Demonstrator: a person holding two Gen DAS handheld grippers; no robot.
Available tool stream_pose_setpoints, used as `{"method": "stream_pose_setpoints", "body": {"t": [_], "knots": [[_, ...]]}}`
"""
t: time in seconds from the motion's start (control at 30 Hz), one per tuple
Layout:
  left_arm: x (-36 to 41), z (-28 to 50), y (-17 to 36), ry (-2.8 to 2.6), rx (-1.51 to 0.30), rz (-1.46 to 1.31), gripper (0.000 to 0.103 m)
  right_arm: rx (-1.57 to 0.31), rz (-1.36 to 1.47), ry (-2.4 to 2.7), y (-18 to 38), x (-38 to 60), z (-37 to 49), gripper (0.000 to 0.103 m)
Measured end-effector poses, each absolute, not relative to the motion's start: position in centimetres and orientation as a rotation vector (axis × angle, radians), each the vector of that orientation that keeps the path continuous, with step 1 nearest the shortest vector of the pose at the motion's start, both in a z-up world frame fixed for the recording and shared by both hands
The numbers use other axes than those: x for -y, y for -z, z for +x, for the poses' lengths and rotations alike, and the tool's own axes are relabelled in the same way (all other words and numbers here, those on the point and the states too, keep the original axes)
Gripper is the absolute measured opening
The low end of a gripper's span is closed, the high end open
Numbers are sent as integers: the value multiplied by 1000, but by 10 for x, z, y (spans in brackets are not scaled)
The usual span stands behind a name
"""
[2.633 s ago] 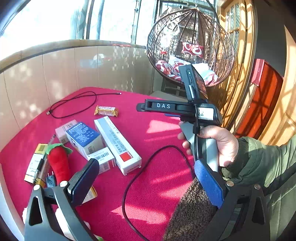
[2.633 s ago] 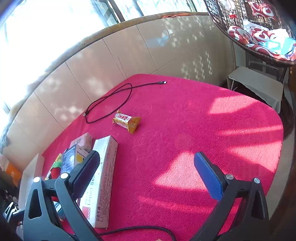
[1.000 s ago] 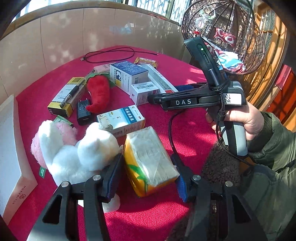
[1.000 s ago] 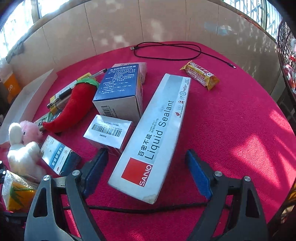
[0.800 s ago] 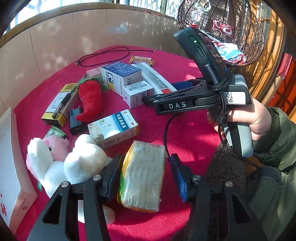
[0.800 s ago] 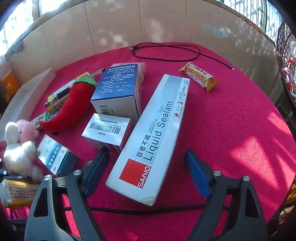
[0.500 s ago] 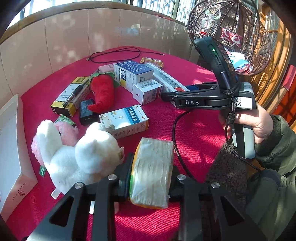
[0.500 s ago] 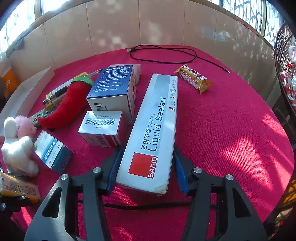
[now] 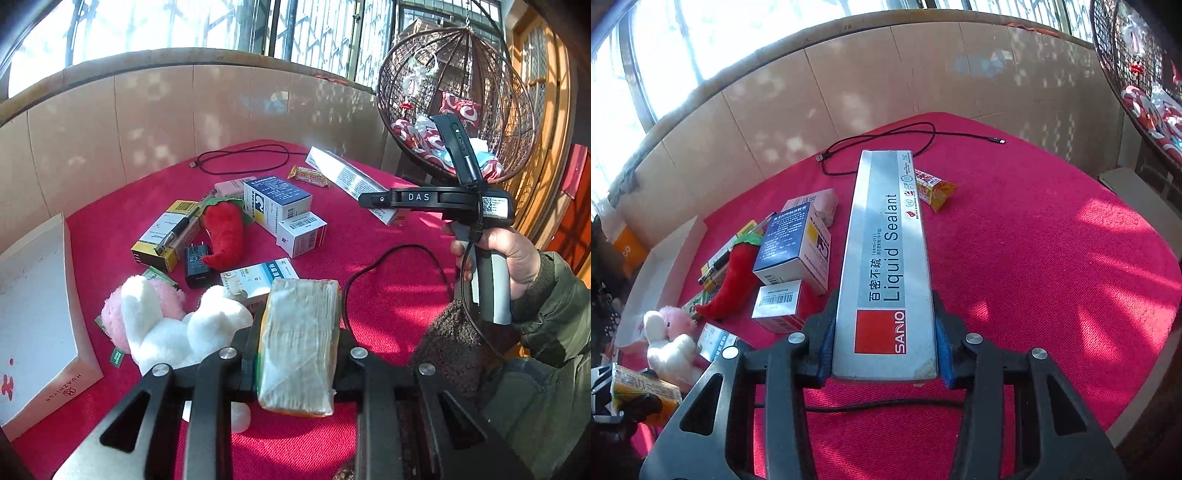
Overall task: Organize objects
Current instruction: 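Carry the juice carton and Liquid Sealant box over the white tray with both grippers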
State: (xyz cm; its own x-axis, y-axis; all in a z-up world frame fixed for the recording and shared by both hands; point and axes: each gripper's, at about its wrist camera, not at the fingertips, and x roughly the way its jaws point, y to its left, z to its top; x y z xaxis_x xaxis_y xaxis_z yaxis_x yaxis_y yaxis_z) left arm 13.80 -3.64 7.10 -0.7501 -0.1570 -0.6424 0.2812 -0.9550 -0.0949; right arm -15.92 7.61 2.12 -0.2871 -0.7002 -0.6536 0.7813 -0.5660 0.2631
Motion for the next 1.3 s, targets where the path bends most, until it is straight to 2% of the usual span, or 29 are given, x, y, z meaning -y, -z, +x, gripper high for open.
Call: {"method": "stream_pose_setpoints", "body": {"t": [0.3,1.3], "knots": [[36,150,-84,2679,-210,876,24,-57,832,1902,-53,-79,-137,43],[71,199,-93,2521,-335,684,24,-149,681,1734,-96,-53,-70,43]]}}
